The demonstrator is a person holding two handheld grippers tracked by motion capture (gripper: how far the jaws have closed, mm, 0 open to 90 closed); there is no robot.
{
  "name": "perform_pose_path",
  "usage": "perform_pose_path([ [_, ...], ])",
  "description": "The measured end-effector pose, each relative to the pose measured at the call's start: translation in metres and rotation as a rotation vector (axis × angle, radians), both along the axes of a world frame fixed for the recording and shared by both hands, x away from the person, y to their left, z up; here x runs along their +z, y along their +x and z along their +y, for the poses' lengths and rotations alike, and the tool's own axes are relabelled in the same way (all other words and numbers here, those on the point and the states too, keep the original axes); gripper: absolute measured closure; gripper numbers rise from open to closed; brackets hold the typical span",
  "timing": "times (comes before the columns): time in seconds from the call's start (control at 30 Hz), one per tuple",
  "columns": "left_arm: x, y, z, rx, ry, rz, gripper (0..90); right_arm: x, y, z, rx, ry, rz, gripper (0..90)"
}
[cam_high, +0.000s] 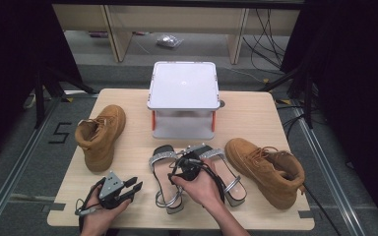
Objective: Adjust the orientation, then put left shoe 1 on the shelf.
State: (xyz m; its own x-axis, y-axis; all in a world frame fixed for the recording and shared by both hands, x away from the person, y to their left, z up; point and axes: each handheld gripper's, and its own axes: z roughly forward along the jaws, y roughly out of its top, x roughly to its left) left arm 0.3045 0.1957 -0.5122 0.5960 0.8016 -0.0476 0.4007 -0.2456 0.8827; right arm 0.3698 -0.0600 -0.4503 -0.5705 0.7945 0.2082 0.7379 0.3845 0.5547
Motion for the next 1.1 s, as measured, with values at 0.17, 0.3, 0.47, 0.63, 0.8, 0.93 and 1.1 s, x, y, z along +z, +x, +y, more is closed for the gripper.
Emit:
perform_pose_path([
  [0.17, 0.0, 0.004, 0.002, 0.023, -0.021, -0.038, 63.6, 0.002, -0.003, 0.007, -0.007, -0.002, 0.062, 38.7],
  [0.3, -0.001, 0.004, 0.002, 0.034, -0.021, -0.052, 62.9, 0.0, -0.004, 0.016, 0.003, -0.02, 0.096, 36.2],
  [0.47, -0.002, 0.004, 0.003, 0.044, -0.014, -0.053, 62.4, -0.002, -0.002, 0.027, -0.009, -0.056, 0.135, 35.0],
  [0.63, -0.004, 0.005, 0.003, 0.049, -0.025, -0.055, 62.1, -0.003, 0.0, 0.034, 0.007, -0.089, 0.162, 34.4],
  [0.8, -0.005, 0.005, 0.002, 0.045, -0.019, -0.063, 62.1, -0.003, 0.0, 0.037, 0.019, -0.139, 0.166, 33.8],
  [0.93, -0.007, 0.004, 0.003, 0.044, -0.018, -0.055, 62.1, -0.001, -0.002, 0.04, -0.02, -0.154, 0.211, 33.8],
  [1.1, -0.008, 0.005, 0.002, 0.04, -0.021, -0.051, 62.0, -0.003, -0.003, 0.044, -0.011, -0.159, 0.226, 33.0],
])
